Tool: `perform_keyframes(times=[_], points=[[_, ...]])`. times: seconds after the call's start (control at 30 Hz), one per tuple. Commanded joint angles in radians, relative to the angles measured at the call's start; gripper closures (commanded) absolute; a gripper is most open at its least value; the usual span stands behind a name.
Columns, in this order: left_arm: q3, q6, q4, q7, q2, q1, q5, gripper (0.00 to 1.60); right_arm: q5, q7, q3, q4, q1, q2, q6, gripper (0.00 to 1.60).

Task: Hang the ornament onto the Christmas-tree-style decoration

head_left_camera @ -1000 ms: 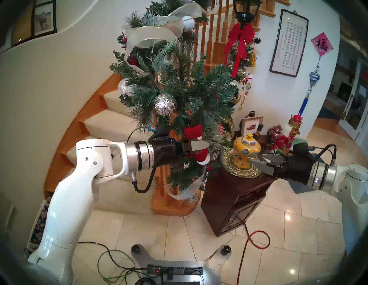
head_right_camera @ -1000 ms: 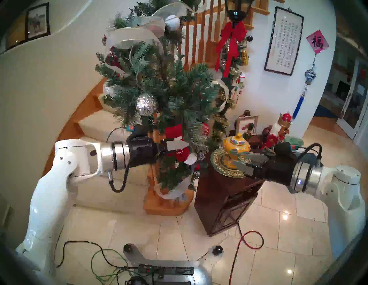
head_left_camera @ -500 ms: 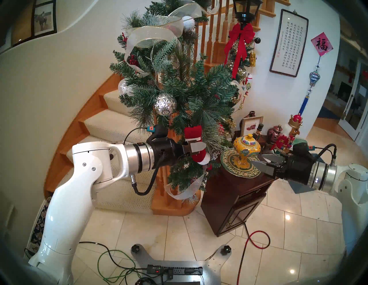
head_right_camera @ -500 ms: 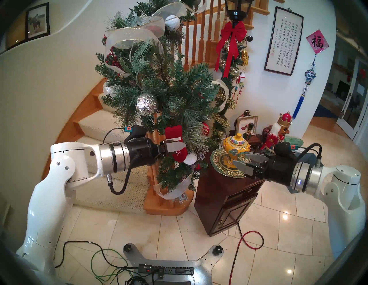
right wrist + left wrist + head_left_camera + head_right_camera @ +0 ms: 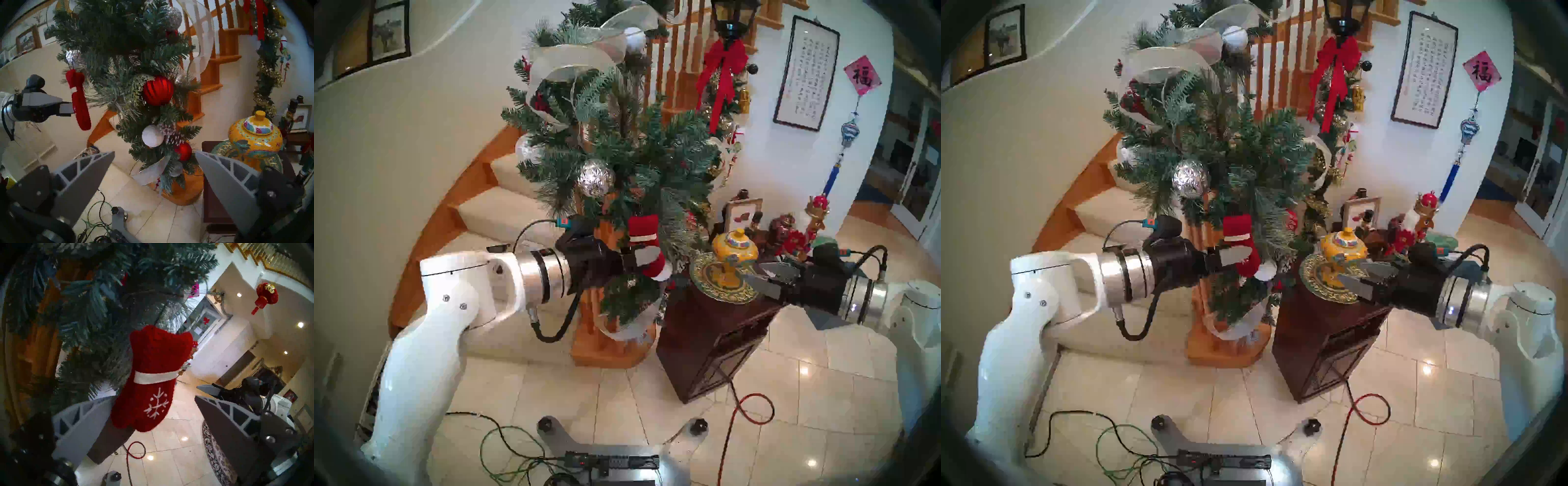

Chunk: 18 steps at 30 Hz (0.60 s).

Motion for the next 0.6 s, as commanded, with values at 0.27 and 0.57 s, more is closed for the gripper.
perform_keyframes(times=[0.27,0.57], points=[[-0.023,-0.057,-0.104,-0.007,0.049,0.094,0.123,0.0,0.002,-0.002,0.007,-0.003,0.005,0.002,0.002,0.0],[-0.01,-0.123,-0.114,0.015,0.072,0.158,0.26,0.0,0.002,-0.002,0.007,-0.003,0.005,0.002,0.002,0.0]])
